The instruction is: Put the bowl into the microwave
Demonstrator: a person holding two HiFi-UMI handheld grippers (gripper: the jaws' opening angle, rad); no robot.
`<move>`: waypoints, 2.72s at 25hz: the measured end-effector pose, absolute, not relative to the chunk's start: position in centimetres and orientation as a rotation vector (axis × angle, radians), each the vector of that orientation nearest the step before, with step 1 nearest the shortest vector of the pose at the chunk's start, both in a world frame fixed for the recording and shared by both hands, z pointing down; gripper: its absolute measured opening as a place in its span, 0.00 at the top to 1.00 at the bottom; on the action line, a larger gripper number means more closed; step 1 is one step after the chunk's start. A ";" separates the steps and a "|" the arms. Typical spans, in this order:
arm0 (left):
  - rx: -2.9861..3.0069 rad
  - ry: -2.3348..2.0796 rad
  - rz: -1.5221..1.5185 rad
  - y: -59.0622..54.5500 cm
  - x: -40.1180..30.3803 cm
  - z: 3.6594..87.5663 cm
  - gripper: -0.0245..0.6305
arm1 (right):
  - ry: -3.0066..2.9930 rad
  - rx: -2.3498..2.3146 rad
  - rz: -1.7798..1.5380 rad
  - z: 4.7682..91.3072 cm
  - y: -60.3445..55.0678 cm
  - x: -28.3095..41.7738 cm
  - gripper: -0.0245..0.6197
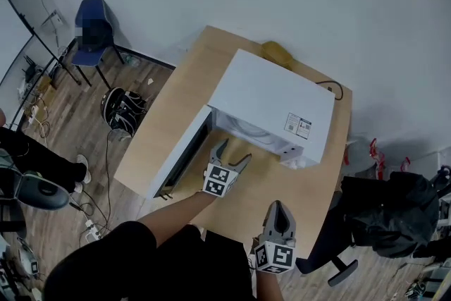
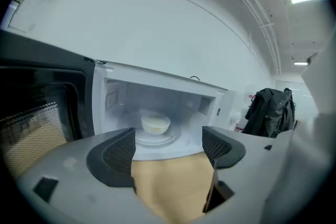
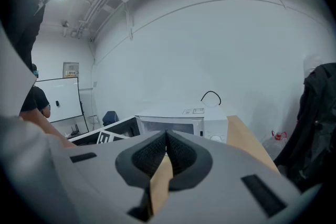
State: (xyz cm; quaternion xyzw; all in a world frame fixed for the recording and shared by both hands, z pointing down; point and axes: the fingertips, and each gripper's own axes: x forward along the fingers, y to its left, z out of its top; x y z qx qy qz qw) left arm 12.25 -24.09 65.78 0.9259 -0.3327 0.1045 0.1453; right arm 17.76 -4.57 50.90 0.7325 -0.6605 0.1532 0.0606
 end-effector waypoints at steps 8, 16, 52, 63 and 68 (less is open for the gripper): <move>2.589 -0.785 0.066 -11.7 5.1 59.1 0.40 | -1.926 2.234 0.441 50.9 2.5 14.1 0.87; 2.604 -0.702 -0.087 -1.1 -0.4 50.6 0.51 | -1.848 2.268 0.456 50.3 9.4 10.2 0.87; 2.843 -1.121 0.101 17.5 -1.1 43.2 0.94 | -2.064 2.122 0.250 43.4 23.1 11.0 0.87; 2.839 -1.104 0.071 13.4 -0.5 42.8 0.94 | -2.065 2.092 0.228 43.0 19.0 10.3 0.87; 2.847 -1.084 0.071 11.8 -0.4 42.8 0.94 | -2.060 2.086 0.222 42.9 17.1 10.0 0.87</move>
